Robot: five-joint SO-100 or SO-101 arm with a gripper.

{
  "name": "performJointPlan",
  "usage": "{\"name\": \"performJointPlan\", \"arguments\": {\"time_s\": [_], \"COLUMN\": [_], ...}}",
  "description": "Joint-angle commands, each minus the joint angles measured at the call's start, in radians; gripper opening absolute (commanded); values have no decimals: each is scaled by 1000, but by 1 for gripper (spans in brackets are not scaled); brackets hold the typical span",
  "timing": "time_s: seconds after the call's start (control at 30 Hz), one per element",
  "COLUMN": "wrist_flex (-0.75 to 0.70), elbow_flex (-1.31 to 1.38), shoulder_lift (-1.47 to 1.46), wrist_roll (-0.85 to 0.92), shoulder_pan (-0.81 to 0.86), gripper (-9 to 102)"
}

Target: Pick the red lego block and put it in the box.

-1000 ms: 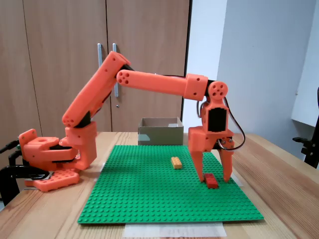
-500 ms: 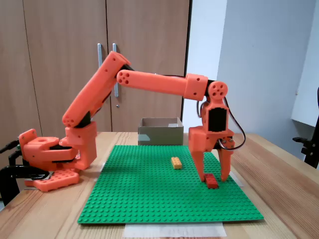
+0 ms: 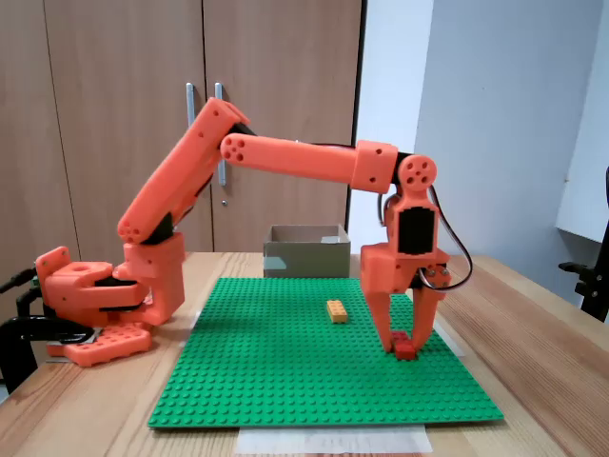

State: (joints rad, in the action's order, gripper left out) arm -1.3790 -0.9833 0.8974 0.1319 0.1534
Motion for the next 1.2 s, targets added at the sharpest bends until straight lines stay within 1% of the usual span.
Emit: {"name": "performJointPlan", "arguments": {"time_s": [0.0,0.27,0.63,0.73,0.97,1.17], "wrist_flex": [-3,-17,-28,-23,-11,28], "elbow_flex": [37,43,26,-5,-89,-195], "shoulder_lift": [32,40,97,138,264,422], "wrist_roll": [12,0,-11,-15,-25,-14], "shoulder_pan": [8,0,3,9,31,44], "gripper": [11,10,2,0,-1,-1]}}
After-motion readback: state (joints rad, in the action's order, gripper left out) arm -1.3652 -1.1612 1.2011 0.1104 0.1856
